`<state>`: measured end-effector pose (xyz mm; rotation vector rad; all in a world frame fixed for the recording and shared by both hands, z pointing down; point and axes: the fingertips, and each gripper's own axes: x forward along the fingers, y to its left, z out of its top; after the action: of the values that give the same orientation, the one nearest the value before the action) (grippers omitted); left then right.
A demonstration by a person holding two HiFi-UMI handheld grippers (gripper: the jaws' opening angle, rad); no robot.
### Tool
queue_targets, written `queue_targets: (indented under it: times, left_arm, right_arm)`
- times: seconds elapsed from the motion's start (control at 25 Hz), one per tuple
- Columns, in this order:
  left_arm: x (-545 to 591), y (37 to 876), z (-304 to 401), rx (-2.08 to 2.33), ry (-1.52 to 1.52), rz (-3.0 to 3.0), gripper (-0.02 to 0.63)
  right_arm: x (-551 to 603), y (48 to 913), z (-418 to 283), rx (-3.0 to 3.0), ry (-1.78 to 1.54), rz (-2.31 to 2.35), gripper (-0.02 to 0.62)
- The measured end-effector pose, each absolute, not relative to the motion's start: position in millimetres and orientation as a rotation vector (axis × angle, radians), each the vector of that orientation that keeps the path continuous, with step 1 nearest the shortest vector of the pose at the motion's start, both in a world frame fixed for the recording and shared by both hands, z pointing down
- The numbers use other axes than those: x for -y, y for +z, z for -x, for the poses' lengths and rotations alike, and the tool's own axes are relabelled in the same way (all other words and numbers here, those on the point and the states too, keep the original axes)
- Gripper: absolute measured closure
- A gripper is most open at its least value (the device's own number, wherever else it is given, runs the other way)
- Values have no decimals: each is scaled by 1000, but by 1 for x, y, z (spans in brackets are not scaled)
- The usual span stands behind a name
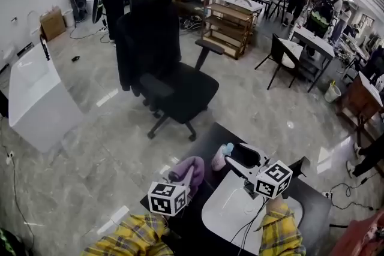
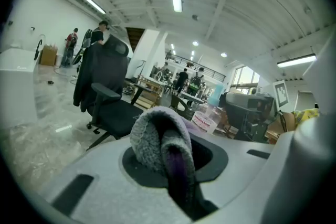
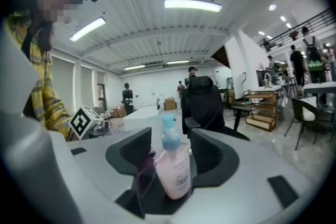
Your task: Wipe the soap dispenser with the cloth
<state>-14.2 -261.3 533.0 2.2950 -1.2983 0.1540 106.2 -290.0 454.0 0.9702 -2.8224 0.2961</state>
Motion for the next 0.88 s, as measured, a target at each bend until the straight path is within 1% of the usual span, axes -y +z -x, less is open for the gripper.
queue_targets:
  times: [0.08, 0.16, 0.44, 0.8, 0.84, 0.88]
  left_arm:
    - [259, 530, 20, 1300, 139, -2297, 548]
    - [255, 526, 25, 1298, 131, -2306, 548]
    - [245, 514, 34, 1276, 88, -2296, 548]
    - [241, 511, 31, 1248, 86, -2311, 548]
    - [241, 511, 32, 1247, 85, -2311, 548]
    - [242, 511, 32, 1247, 84, -2310, 548]
  right_arm:
    - [293, 454, -96, 2820, 242, -865, 367]
    - [295, 459, -89, 2782, 187, -787, 359]
    - [302, 464, -75, 2728, 116, -577, 359]
    - [308, 469, -67, 2722, 182, -447, 359]
    - [307, 470, -66, 2714, 176, -432, 373]
    - [305, 472, -65, 2707, 170, -418, 424]
